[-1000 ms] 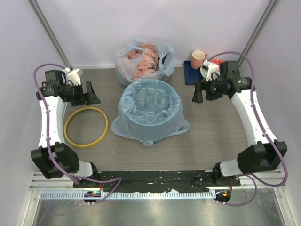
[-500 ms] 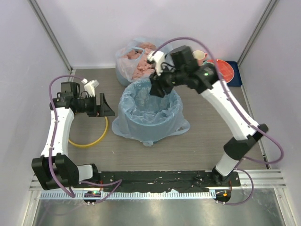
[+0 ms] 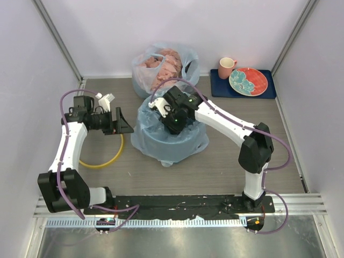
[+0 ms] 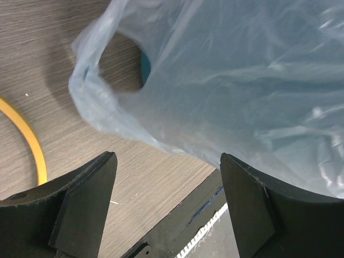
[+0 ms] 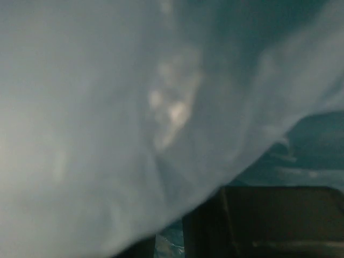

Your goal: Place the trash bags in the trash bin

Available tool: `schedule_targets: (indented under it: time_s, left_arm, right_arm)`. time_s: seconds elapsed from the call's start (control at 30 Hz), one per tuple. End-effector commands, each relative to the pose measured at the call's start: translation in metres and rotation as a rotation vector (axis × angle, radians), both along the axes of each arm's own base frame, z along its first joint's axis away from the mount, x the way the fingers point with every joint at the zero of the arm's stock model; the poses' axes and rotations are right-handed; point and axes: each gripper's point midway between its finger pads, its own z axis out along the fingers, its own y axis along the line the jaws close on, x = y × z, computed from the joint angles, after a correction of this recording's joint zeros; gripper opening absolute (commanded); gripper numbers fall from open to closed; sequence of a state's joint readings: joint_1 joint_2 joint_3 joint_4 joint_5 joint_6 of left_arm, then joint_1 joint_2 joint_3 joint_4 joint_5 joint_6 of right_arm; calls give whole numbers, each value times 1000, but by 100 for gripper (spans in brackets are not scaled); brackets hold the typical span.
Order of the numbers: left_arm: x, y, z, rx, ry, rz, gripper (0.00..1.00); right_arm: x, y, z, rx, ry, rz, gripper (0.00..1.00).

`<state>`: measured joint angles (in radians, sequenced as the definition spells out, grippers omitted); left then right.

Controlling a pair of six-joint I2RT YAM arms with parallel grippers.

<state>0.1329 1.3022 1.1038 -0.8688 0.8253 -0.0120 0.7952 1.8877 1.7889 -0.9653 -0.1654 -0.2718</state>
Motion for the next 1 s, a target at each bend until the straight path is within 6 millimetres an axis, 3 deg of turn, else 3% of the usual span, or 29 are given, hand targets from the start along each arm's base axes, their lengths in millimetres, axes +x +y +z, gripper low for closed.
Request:
schedule_targets:
  time_s: [0.0, 0.3, 0.63, 0.8, 0.9, 0.97]
  left_arm:
    - [7, -6, 4, -59, -15, -13, 82]
    - [6, -7, -1, -72, 3, -20, 81]
    - [9, -6, 6, -65, -3, -5, 80]
    - [13, -1, 17, -24, -45, 8, 84]
    - [17, 5, 31, 19, -85, 17, 87]
    - [23, 10, 51, 57, -141, 28, 89]
  right_arm:
    - [9, 1, -9, 28, -68, 6, 25]
    - [-2, 0, -73, -2, 13, 34, 15]
    - [-18, -6, -110, -41, 93, 51, 6]
    - [-22, -5, -110, -47, 99, 65, 5]
    - [-21, 0, -91, -24, 89, 69, 6]
    - [-15, 8, -63, 28, 50, 71, 8]
